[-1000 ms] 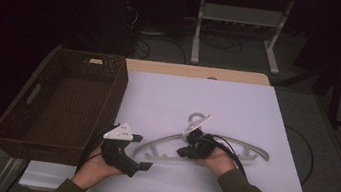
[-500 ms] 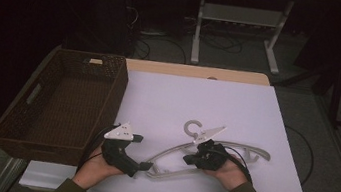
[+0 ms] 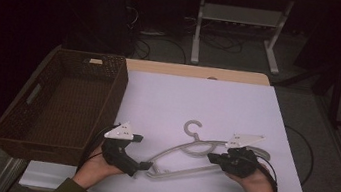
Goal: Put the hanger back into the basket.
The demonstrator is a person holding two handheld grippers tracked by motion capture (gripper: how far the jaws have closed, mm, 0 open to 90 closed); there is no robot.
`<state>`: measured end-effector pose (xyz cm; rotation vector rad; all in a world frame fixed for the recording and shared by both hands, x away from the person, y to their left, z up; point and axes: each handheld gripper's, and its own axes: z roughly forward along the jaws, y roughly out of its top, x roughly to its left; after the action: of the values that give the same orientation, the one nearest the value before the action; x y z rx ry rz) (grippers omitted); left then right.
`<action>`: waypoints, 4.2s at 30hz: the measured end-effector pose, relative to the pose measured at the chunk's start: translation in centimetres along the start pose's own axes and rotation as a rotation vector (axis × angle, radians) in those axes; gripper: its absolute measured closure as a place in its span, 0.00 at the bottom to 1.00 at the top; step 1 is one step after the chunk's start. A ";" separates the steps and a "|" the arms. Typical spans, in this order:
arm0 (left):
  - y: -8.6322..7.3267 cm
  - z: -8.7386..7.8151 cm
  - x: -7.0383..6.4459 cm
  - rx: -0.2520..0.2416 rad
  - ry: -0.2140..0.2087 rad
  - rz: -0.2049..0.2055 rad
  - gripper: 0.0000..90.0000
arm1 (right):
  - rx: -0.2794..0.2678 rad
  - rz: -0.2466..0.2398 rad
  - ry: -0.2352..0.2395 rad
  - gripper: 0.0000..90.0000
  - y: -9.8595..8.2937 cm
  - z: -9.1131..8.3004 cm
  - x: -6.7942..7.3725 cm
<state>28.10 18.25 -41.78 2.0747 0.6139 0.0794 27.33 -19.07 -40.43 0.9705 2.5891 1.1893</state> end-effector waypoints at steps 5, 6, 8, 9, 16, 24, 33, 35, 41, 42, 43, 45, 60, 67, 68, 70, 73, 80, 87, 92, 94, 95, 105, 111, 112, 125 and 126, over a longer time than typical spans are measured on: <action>0.0 0.0 0.0 0.003 0.002 0.002 0.00 | 0.024 0.025 -0.011 0.99 -1.4 -0.3 -0.1; 0.0 0.0 0.0 0.000 0.001 -0.001 0.00 | 0.029 0.026 -0.012 0.99 -1.5 -0.3 -0.1; 0.0 0.0 0.1 0.000 0.001 -0.003 0.00 | 0.031 0.015 -0.018 0.99 -1.6 -0.2 -0.1; 0.0 0.0 0.1 0.001 0.002 -0.002 0.00 | 0.033 0.010 -0.023 0.99 -1.6 -0.1 -0.1; 0.0 0.0 0.0 0.003 0.002 0.000 0.00 | 0.054 0.017 -0.028 1.00 -1.4 0.8 -0.4; -0.1 0.0 0.0 -0.001 0.003 -0.001 0.00 | 0.083 0.006 -0.035 1.00 -1.4 1.3 -0.5; -0.1 0.0 0.0 0.003 0.005 0.000 0.00 | 0.120 0.030 -0.034 1.00 -1.6 1.6 -0.3; -0.1 0.0 0.0 0.000 0.005 -0.003 0.00 | 0.130 0.019 -0.036 1.00 -1.7 1.7 -0.4; 0.0 0.0 -0.1 0.003 0.004 -0.001 0.00 | 0.138 0.029 -0.033 1.00 -1.8 2.0 -0.4; 0.0 0.0 -0.1 0.005 0.006 0.003 0.00 | 0.140 0.028 -0.035 1.00 -1.8 2.0 -0.4; 0.0 0.1 -0.1 0.004 0.006 0.002 0.00 | 0.141 0.031 -0.031 1.00 -1.8 2.0 -0.4; 0.1 0.3 -0.2 0.000 0.004 0.003 0.00 | 0.140 0.038 -0.030 1.00 -1.9 2.1 -0.4; 2.5 3.6 1.0 0.031 0.016 0.024 0.00 | 0.149 0.039 -0.026 1.00 -1.9 2.1 -0.5; 4.2 6.1 1.3 0.060 0.004 0.042 0.00 | 0.150 0.042 -0.023 1.00 -1.9 2.1 -0.5; 4.3 6.5 1.3 0.068 0.007 0.051 0.00 | 0.151 0.043 -0.023 1.00 -1.9 2.1 -0.5; 4.6 7.3 1.3 0.096 0.011 0.063 0.00 | 0.151 0.044 -0.022 1.00 -1.9 2.1 -0.5; 4.8 8.5 1.2 0.122 0.016 0.082 0.05 | 0.150 0.043 -0.022 1.00 -2.0 2.1 -0.5; 4.9 10.4 1.3 0.206 0.009 0.115 0.18 | 0.153 0.043 -0.022 1.00 -2.0 2.1 -0.5; 5.1 10.9 1.1 0.214 0.006 0.135 0.42 | 0.153 0.043 -0.020 1.00 -2.0 2.1 -0.6; 5.1 11.1 0.9 0.244 0.008 0.163 0.56 | 0.152 0.044 -0.021 1.00 -2.0 2.0 -0.5; 5.1 11.2 0.7 0.245 0.008 0.163 0.61 | 0.151 0.042 -0.023 1.00 -2.0 2.0 -0.5; 5.1 11.2 0.7 0.245 0.008 0.163 0.63 | 0.152 0.044 -0.022 1.00 -2.0 2.0 -0.5; 5.2 11.1 0.7 0.249 -0.004 0.172 0.83 | 0.148 0.044 -0.021 1.00 -2.0 2.0 -0.6; 5.3 11.1 0.6 0.255 0.002 0.170 0.89 | 0.147 0.040 -0.024 1.00 -2.1 1.9 -0.6; 5.3 11.1 0.6 0.253 0.007 0.167 0.89 | 0.147 0.040 -0.025 1.00 -2.1 1.9 -0.5; 5.7 10.8 0.1 0.253 0.053 0.131 0.92 | 0.141 0.022 -0.029 1.00 -1.9 1.7 -0.3; 5.7 10.8 0.1 0.254 0.055 0.132 0.92 | 0.135 0.018 -0.027 1.00 -1.8 1.7 -0.2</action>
<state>33.59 7.42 -43.22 2.3649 0.5421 0.1405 27.18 -19.00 -42.93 1.0290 2.6735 1.0088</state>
